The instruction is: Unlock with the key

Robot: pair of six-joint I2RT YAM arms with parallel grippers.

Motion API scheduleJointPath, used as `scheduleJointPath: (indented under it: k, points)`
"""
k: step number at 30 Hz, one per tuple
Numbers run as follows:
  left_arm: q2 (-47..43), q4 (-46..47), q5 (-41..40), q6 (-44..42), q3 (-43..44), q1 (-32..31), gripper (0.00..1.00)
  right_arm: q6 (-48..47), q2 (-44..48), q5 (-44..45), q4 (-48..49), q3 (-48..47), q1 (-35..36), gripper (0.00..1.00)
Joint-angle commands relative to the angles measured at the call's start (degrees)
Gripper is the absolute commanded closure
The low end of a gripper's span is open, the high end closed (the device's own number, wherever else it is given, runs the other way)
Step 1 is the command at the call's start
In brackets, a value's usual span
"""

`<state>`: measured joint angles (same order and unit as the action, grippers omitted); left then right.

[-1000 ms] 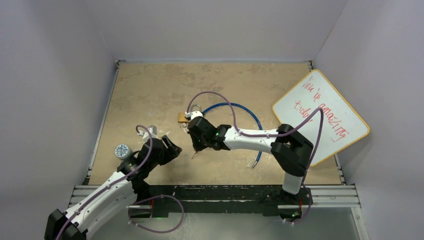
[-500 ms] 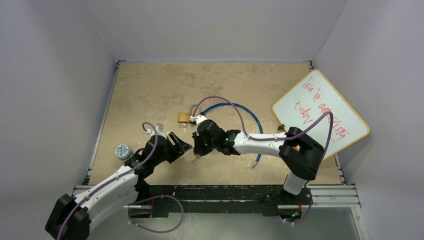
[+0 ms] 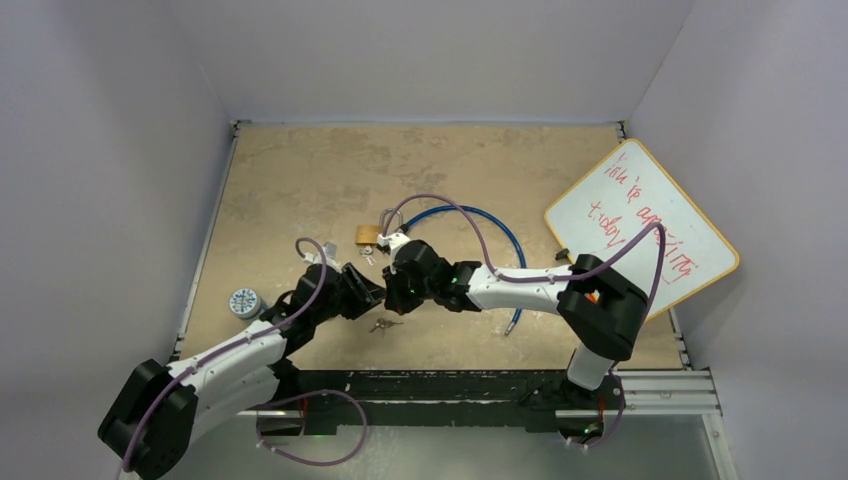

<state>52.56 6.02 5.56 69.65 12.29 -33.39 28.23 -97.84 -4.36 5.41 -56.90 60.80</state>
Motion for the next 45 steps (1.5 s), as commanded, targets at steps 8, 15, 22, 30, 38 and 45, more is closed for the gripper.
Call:
scheduleJointPath:
  k: [8, 15, 22, 30, 38, 45]
  points:
    - [0.02, -6.76, -1.08, 0.87, 0.89, 0.19, 0.63, -0.59, -0.26, 1.32, 1.56, -1.73, -0.02, 1.00]
    - [-5.70, -22.12, -13.72, -1.57, 4.88, 0.31, 0.62, -1.68, -5.34, 4.18, -7.78, -8.21, 2.43, 0.67]
    - [-9.88, -30.30, -20.07, -1.42, 7.04, 0.30, 0.62, -2.66, -11.02, 4.19, -13.97, -14.13, 4.13, 0.62]
    - [-10.62, -31.36, -20.55, -1.10, 6.34, 0.29, 0.61, -5.26, -14.63, 8.59, -23.01, -18.88, 7.04, 0.56]
    - [-11.87, -32.86, -21.51, -1.44, 6.46, 0.29, 0.60, -8.83, -16.11, 10.30, -28.08, -21.24, 8.88, 0.56]
    - [-12.31, -33.50, -21.65, -1.53, 6.40, 0.31, 0.60, -8.11, -21.13, 14.49, -31.01, -26.01, 9.56, 0.73]
